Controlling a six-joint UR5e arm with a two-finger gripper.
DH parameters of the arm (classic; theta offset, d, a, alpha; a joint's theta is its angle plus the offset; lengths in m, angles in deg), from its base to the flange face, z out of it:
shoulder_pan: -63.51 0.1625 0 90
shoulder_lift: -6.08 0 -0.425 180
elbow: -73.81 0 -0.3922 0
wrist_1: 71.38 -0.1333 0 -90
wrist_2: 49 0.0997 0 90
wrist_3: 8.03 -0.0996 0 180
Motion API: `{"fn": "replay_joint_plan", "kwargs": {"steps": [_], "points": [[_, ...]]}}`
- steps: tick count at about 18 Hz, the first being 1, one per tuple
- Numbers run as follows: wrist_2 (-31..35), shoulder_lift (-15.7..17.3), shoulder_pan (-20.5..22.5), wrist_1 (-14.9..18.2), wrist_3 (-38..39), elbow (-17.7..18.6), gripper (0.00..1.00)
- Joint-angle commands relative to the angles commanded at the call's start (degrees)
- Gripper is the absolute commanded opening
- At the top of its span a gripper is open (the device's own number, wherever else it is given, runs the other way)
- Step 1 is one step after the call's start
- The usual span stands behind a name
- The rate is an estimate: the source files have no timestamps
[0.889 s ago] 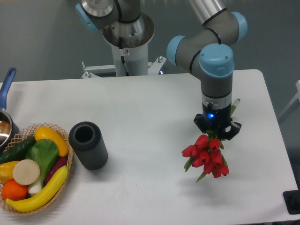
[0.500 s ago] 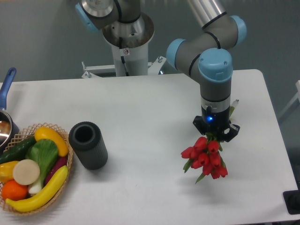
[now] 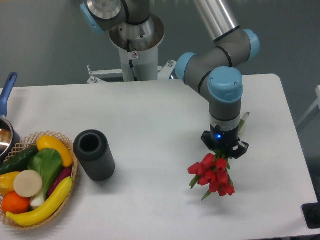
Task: Place the flowers on the table
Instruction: 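Lower the red tulip bunch toward the table with the gripper, then open the gripper to release the tulips and lift away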
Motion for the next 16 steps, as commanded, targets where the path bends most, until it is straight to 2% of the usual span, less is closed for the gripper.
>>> {"fn": "replay_joint_plan", "kwargs": {"steps": [1,2,8,13,16], "points": [[0.0,-0.35,-0.09,-0.09,0.09,0.0,0.71],[0.09,-0.62,-0.09,-0.17,0.18,0.0,1.0],[0.18,0.08,-0.35,-1.14,0.18,0.7,1.0],[-0.17,4.12,1.4,-1.32,-0.17,1.75,1.0],[-0.26,5.09,1.5,-1.32,-0.17,2.02,1.0]]}}
